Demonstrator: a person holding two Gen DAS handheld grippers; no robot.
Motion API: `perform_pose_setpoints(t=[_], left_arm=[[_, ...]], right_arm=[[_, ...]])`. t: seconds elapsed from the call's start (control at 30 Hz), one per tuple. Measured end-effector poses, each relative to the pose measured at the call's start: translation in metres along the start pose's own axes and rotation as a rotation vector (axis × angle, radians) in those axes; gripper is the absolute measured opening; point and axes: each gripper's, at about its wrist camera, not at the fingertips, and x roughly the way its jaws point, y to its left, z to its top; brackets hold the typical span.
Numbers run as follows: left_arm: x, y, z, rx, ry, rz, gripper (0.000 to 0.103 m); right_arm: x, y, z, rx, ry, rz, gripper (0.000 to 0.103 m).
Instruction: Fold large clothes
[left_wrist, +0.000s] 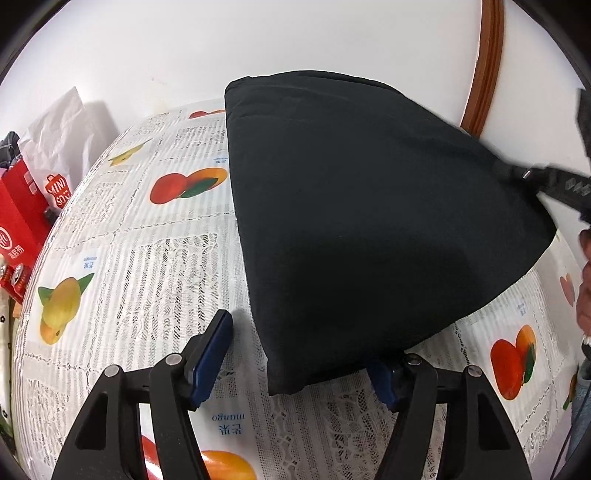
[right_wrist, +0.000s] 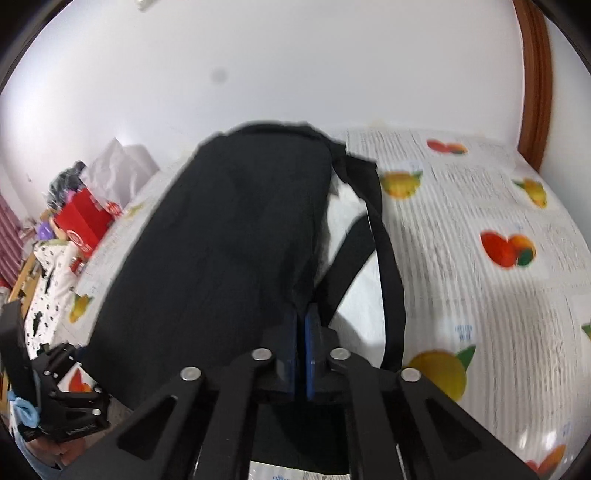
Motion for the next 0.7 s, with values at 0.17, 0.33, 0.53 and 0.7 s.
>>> perform_pose_setpoints(t=[0.17,0.33,0.53,0.7], left_arm=[[0.0,0.0,0.0,0.001,0.0,0.002,0.066],[0.0,-0.001,0.0,-0.006,0.001,0.006,0.066],[0.002,-0.001,0.001,-0.013,-0.001,0.011,0.066],[0.002,0.001,0.003,-0.023,0.004,0.012,0.066]], right_arm=[[-0.016,-0.016,-0.003,0.056,-0.099,0.021,0.002],[-0.002,-0.015,-0.011,0.042,-0.026,-0.054,0.003],[-0.021,-0.014,-0.023,0.0,-0.016,-0.108,0.005],[-0.031,-0.025,-0.044,0.016,0.013,-0.109,0.009]])
